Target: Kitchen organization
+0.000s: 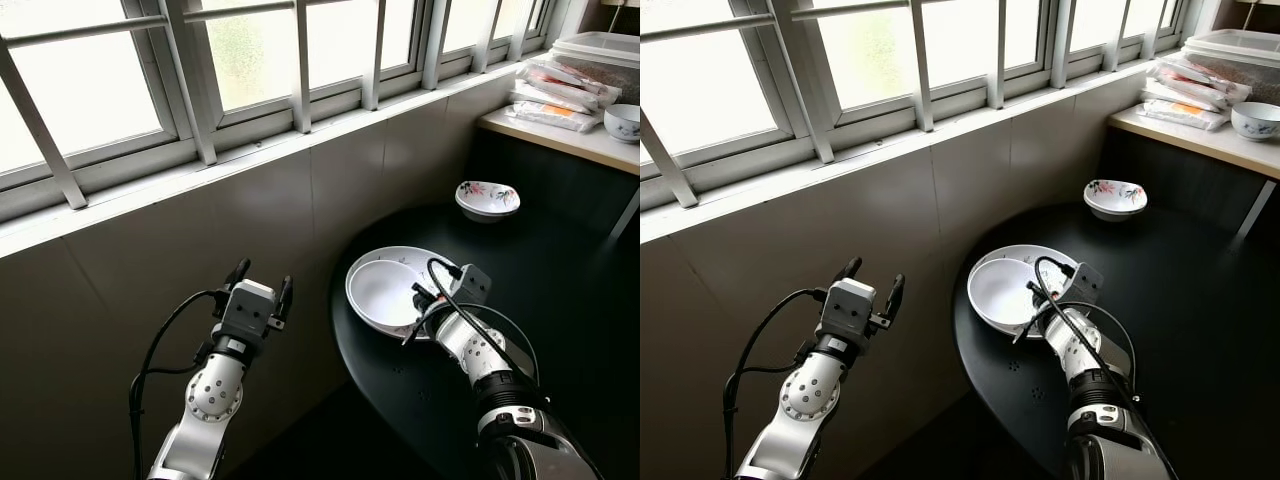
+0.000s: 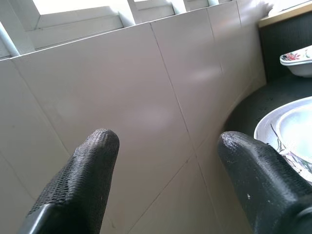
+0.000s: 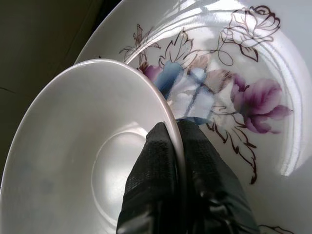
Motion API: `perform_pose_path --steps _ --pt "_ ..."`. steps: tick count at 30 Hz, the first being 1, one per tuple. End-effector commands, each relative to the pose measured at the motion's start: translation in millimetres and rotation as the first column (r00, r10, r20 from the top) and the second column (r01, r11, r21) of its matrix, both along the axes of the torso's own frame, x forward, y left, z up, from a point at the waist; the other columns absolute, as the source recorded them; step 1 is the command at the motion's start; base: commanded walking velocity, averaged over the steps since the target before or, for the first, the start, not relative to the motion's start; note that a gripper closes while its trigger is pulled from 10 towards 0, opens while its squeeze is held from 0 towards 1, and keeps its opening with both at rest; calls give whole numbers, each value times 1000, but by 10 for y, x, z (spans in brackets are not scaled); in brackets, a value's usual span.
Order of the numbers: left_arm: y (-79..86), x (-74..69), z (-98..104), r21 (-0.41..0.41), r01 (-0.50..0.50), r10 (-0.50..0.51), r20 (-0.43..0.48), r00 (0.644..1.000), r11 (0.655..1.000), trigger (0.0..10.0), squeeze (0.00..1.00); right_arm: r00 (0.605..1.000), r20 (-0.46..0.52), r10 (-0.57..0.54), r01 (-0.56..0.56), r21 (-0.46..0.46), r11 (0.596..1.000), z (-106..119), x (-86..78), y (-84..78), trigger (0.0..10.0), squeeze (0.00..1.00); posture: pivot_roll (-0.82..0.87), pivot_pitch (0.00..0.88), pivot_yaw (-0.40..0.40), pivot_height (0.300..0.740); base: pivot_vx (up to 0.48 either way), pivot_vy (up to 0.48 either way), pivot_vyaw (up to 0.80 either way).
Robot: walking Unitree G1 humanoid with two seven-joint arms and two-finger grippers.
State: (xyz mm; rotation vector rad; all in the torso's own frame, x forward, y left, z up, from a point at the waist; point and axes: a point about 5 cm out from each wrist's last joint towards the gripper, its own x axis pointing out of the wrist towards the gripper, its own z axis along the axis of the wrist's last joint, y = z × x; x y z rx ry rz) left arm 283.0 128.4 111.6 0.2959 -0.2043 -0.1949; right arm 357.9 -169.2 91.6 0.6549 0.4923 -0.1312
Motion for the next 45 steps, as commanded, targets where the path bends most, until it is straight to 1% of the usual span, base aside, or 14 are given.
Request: perform_pose_path --steps 1,5,8,12,16,18,22,26,27,28,33,39,42,45 --pt "19 17 2 16 -2 2 3 1000 1000 10000 0 998 70 -9 7 25 1000 133 43 24 0 0 -42 0 18 740 0 0 0" --pt "22 12 -7 16 -2 2 0 1000 1000 10000 0 967 253 -2 0 11 1000 405 93 49 0 0 -42 0 18 740 0 0 0" --pt "27 4 -37 17 -4 4 -12 1000 1000 10000 0 923 384 6 -7 2 1000 630 95 81 0 0 -44 0 18 740 0 0 0" --pt "35 -15 -88 21 -6 7 -33 999 1000 10000 0 874 484 36 -45 7 999 804 62 144 0 0 -45 0 19 740 0 0 0" --pt "47 -30 -122 31 -13 15 -48 999 999 10000 0 862 503 70 -69 -21 997 814 33 182 0 0 -45 0 19 740 0 0 600" --pt "113 -57 -204 59 -51 56 -83 995 997 10000 0 850 508 142 -119 -79 990 772 -29 261 0 0 -40 0 17 740 0 0 800" --pt "144 -97 -280 83 -65 74 -112 991 994 10000 0 831 521 196 -163 -109 981 754 -91 342 0 0 -38 0 17 740 0 0 800" --pt "135 -162 -319 87 -52 63 -124 990 995 10000 0 797 524 301 -250 -168 954 714 -178 469 0 0 -39 0 16 740 0 0 800" --pt "131 -222 -348 91 -35 47 -134 990 995 10000 0 777 519 356 -297 -196 935 676 -232 534 0 0 -39 0 18 740 0 0 800" --pt "131 -254 -367 92 -27 40 -142 989 995 10000 0 773 516 370 -311 -201 929 660 -252 551 0 0 -39 0 19 740 0 0 800" --pt "152 -350 -457 77 -27 41 -186 982 997 10000 0 783 487 386 -322 -212 923 565 -283 544 0 0 -35 0 18 740 0 0 800" --pt "118 -342 -439 48 -31 39 -192 981 998 10000 0 779 484 400 -333 -222 917 550 -307 569 0 0 -32 0 14 740 0 157 800" --pt "88 -326 -383 46 -32 38 -145 989 998 10000 0 765 488 420 -346 -238 907 562 -315 599 0 0 -32 0 14 740 0 157 800" --pt "79 -304 -365 50 -26 32 -137 990 998 10000 0 761 493 423 -348 -240 906 568 -309 600 0 0 -31 0 13 740 0 0 800"
